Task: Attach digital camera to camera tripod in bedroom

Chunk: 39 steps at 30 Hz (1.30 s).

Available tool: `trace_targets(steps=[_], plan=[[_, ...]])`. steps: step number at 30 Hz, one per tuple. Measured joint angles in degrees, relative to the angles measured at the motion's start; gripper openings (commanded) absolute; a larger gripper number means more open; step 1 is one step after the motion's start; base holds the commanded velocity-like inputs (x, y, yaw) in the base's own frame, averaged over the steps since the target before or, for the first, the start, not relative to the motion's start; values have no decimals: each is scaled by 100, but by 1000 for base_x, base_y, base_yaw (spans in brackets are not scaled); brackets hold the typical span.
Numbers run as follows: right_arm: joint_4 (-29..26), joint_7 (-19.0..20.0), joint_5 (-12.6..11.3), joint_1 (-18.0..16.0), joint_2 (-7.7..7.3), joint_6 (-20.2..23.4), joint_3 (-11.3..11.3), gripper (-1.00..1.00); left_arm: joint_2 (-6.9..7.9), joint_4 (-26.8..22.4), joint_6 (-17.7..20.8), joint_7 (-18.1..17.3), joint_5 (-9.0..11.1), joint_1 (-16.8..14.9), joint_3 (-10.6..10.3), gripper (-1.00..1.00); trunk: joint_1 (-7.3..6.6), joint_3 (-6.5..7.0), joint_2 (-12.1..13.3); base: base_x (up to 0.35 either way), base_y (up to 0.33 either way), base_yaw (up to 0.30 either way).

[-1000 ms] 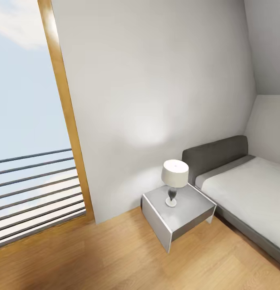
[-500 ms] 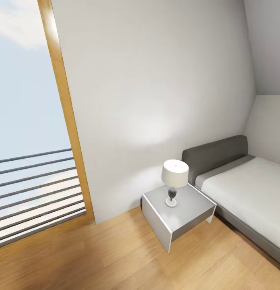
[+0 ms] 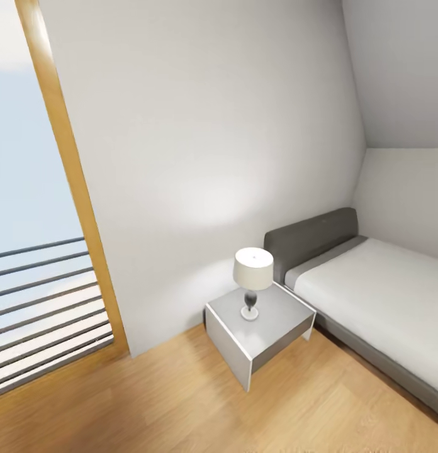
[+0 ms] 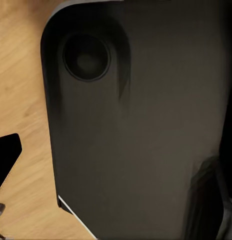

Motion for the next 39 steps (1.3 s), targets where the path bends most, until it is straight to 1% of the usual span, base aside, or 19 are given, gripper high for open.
trace_targets(steps=[39], plan=[[2,40,-3,1,-2,-40,3,100,-12,-3,-2,-1,2,0,-5,100,0,0,0,0,0,-300]])
